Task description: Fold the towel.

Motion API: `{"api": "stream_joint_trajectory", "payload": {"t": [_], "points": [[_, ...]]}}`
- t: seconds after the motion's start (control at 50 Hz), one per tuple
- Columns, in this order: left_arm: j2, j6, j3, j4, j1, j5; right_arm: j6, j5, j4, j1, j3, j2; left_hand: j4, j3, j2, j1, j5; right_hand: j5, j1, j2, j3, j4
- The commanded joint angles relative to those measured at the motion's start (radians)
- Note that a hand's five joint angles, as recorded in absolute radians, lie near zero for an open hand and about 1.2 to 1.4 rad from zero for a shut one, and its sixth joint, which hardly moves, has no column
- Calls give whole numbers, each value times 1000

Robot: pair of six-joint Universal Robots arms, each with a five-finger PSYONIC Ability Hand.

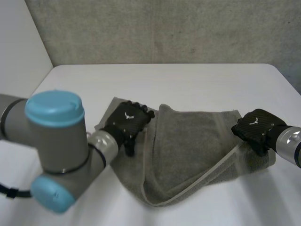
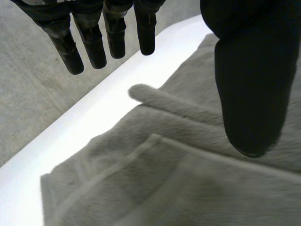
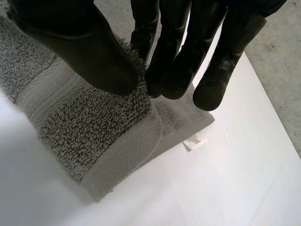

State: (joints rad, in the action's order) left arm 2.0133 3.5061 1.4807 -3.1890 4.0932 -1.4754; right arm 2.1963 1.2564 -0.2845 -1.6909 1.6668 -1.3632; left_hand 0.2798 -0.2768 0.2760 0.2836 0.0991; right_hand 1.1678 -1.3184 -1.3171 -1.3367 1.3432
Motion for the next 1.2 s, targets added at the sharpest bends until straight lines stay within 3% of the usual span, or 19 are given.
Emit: {"api": "stream_joint_trajectory", "payload": {"t": [0.02,0.24,0.68,0.84,1.06,1.2], "points": [[197,163,-231,115,78,118,16,-2,21,-4,7,24,48,-51,52,44,54,54,-78,-79,-60,53],[419,197,-534,334,108,142,17,-2,25,-9,10,50,136,-139,140,132,142,54,-78,-79,-60,53],[484,206,-597,379,107,191,19,-2,44,-9,14,73,289,-292,293,285,295,54,-78,-79,-60,53],[484,206,-608,382,108,179,17,0,59,-9,14,75,638,-641,642,634,644,54,-78,-79,-60,53],[460,205,-591,382,108,162,19,3,59,-9,11,81,864,-867,868,861,871,54,-78,-79,-60,53],[359,203,-489,370,122,87,20,6,59,-7,-1,81,1116,-1119,1120,1112,1122,54,-78,-79,-60,53]]}}
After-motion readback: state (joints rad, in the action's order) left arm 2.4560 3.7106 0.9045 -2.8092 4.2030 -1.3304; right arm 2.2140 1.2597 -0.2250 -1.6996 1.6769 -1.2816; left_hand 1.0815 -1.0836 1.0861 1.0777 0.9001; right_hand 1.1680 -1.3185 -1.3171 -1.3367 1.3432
